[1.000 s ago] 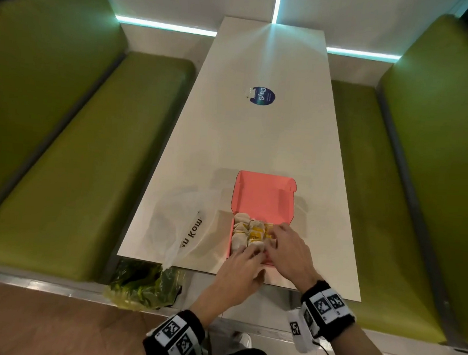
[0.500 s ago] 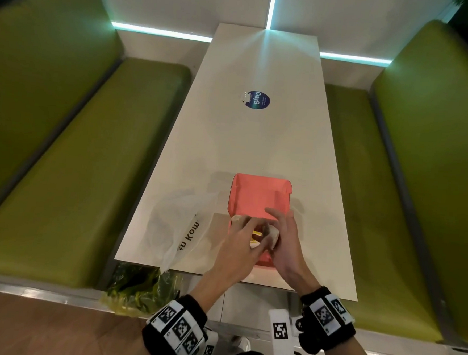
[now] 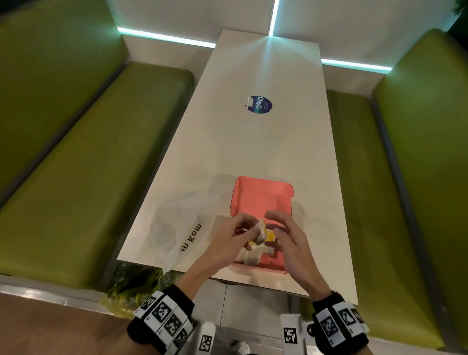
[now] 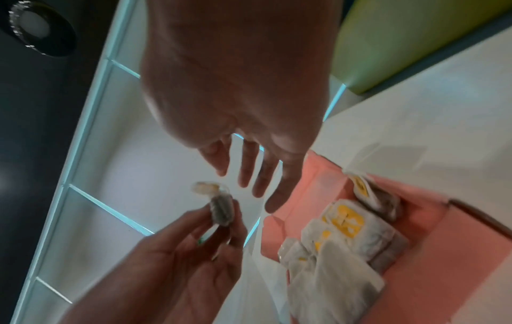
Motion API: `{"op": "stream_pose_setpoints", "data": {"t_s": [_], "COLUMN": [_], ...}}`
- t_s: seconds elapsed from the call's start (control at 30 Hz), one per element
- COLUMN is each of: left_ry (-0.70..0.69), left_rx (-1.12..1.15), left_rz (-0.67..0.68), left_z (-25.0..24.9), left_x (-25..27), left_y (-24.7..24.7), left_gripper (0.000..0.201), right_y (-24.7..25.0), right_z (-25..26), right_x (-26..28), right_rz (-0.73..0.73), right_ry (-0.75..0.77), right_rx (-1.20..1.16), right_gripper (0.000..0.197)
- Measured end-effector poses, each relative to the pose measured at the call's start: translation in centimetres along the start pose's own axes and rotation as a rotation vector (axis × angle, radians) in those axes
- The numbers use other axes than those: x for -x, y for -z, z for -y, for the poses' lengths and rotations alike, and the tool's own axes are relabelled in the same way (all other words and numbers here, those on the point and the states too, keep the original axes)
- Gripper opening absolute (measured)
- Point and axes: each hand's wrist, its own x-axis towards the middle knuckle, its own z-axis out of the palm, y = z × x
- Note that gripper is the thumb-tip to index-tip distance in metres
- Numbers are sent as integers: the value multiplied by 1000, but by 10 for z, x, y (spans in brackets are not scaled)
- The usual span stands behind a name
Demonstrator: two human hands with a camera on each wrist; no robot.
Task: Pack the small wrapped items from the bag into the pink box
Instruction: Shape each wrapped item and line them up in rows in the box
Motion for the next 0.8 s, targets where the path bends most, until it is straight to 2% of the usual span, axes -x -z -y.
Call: {"op": "stream_pose_setpoints", "data": {"t_s": [0.1, 0.2, 0.33, 0.5, 0.63, 0.73, 0.8], "left_ry": [91, 176, 218, 51, -133, -187, -195], "left_rx": [91, 181, 167, 36, -65, -64, -19], "left_rz": [93, 168, 124, -18, -9, -39, -61], "left_z": [-3, -4, -3, 2, -3, -6, -8], "left_x": [1, 2, 4, 8, 9, 6, 3], "left_y": [9, 12, 13, 19, 13, 7, 6], "left_gripper": [16, 23, 16, 15, 8, 5, 9], "right_y": [10, 11, 8, 4, 0, -2, -1], "right_z": [9, 13, 16, 7, 6, 9, 8], "right_x": [-3, -8, -8, -6, -6, -5, -3], "right_rz": [104, 190, 160, 77, -17, -62, -36], "right_ry": [106, 130, 115, 85, 112, 138, 148], "right_rx": [136, 171, 109, 92, 62, 54, 90], "right_gripper": [40, 24, 11, 10, 8, 7, 10]}}
